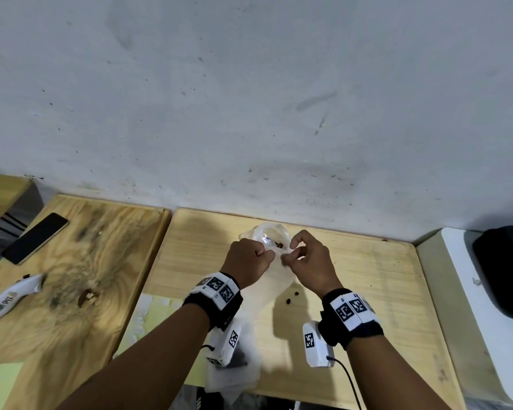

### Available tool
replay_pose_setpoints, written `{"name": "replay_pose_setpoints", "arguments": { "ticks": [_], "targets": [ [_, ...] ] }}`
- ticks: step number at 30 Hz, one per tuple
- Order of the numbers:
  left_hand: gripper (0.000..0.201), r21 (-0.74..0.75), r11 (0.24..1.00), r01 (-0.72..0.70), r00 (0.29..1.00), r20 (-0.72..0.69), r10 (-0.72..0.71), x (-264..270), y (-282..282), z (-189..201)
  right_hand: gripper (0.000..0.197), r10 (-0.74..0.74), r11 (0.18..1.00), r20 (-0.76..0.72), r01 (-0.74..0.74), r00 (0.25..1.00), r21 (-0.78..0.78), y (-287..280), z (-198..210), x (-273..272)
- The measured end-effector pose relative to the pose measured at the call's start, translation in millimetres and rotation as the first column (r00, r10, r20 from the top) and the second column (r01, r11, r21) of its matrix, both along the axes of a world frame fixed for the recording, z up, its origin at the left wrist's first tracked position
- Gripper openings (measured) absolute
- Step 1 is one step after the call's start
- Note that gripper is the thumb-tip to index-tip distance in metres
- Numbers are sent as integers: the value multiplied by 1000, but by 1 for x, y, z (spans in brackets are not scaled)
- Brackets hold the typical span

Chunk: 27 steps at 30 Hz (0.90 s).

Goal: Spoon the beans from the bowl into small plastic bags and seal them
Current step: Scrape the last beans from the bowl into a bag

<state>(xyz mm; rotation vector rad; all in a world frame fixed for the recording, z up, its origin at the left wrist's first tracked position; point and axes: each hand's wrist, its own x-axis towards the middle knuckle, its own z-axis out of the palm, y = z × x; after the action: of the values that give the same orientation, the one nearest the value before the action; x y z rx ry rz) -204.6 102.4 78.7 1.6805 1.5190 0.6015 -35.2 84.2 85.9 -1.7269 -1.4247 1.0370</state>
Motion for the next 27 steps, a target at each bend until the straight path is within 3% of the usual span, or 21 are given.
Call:
{"name": "replay_pose_setpoints", "arguments": {
  "ticks": [2, 3, 6, 8, 11, 15, 19, 22, 24, 27],
  "targets": [
    [35, 79, 997, -17, 1000, 19, 15, 1, -4, -3, 27, 57, 998, -15, -57, 998, 20, -1, -2, 1],
    [45, 126, 992, -5, 1000, -2, 5, 2, -6, -5, 28, 66, 997, -22, -66, 998, 32, 0, -5, 2],
    [112, 133, 978, 159, 966, -227, -126, 1, -10, -12, 29, 34, 999, -60, -33, 998, 24, 2, -12, 5],
    [132, 98, 962, 256, 919, -332, -212, 1, -10, -16, 27, 20, 1000, -125, -20, 992, -1, 3, -16, 6],
    [128, 94, 950, 298, 884, -404, -238, 4, -9, -22, 25, 79, 996, -204, -87, 976, -32, 5, -20, 10],
    [122, 138, 914, 381, 855, -429, -291, -1, -6, -24, 9, 256, 960, -108, -266, 961, -89, 11, -26, 20],
    [122, 176, 873, 456, 832, -432, -348, -4, -3, -28, 9, 388, 907, -102, -399, 916, -134, 14, -23, 23],
    [118, 223, 856, 466, 839, -417, -348, -3, 0, -31, 11, 337, 934, 41, -329, 941, -139, 21, -30, 20],
    [108, 238, 866, 440, 863, -378, -335, -3, 4, -31, 30, 267, 961, 195, -245, 944, -128, 26, -36, 17],
    [98, 208, 886, 415, 880, -340, -332, -5, 11, -29, 42, 275, 958, 149, -259, 950, -121, 27, -34, 14]
  ]
}}
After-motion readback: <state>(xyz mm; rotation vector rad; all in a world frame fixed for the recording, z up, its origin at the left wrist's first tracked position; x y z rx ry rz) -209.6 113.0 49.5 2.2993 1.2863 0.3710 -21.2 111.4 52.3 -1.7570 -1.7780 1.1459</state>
